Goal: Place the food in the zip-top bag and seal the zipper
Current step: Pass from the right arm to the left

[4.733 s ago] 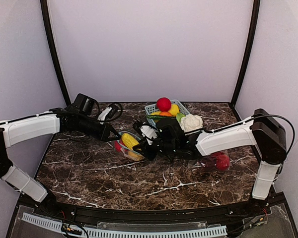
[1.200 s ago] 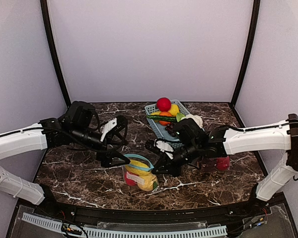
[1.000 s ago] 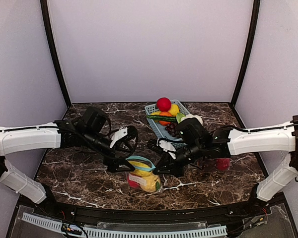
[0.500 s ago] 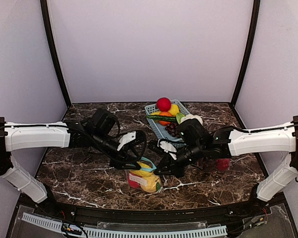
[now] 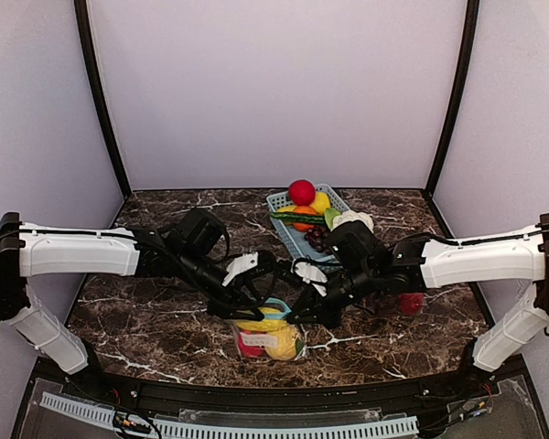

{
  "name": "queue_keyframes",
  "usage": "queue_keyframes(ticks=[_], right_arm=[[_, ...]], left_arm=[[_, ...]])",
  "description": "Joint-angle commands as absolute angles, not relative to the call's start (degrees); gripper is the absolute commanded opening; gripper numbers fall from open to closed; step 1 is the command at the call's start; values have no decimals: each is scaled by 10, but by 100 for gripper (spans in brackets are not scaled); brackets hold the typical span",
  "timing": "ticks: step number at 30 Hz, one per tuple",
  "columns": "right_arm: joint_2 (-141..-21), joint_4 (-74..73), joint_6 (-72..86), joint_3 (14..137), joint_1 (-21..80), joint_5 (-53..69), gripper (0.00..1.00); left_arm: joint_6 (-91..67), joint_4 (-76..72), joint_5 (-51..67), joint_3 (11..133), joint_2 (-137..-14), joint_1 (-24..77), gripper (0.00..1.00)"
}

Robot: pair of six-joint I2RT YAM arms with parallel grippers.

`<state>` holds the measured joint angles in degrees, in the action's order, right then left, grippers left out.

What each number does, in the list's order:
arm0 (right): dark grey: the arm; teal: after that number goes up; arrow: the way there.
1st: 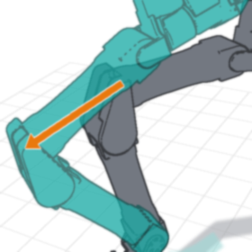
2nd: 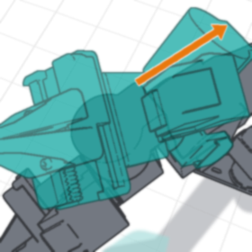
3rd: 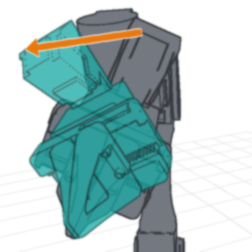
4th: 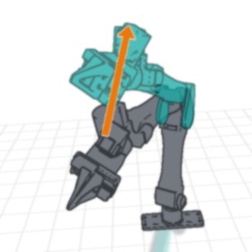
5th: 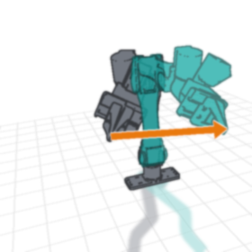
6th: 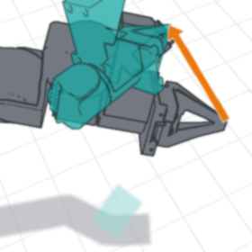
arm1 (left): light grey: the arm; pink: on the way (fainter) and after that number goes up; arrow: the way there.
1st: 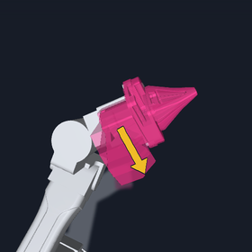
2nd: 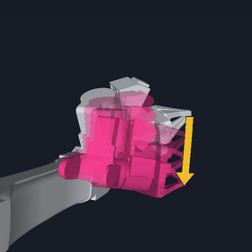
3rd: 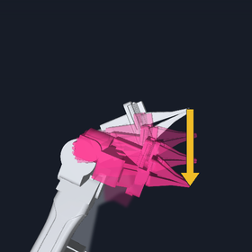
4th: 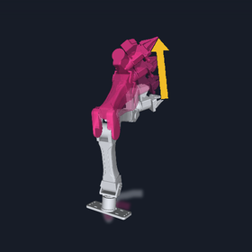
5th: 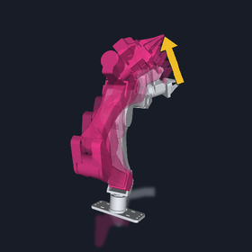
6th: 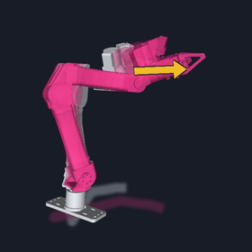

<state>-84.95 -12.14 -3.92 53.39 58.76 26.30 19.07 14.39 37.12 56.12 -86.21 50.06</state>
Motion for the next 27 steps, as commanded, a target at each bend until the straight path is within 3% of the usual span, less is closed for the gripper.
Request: queue_keyframes(ticks=[1, 10, 14, 18, 21, 23, 27], right_arm=[[-833, -106, -33, 527, 585, 245, 0], [-835, -106, -26, 523, 577, 237, 0], [-832, -106, -23, 524, 573, 236, 0], [-824, -107, -18, 522, 572, 232, 0], [-808, -105, -9, 514, 570, 225, 1], [-792, -99, -1, 503, 569, 219, 10], [-759, -81, 25, 473, 563, 206, 41]], left_arm=[[188, 155, 369, 557, -866, 514, 37], [186, 155, 356, 551, -866, 529, 42], [185, 156, 347, 553, -867, 534, 28], [179, 165, 344, 560, -874, 536, 5], [175, 173, 344, 563, -876, 537, 1], [173, 173, 344, 561, -874, 537, 1], [167, 172, 347, 560, -871, 538, 1]])
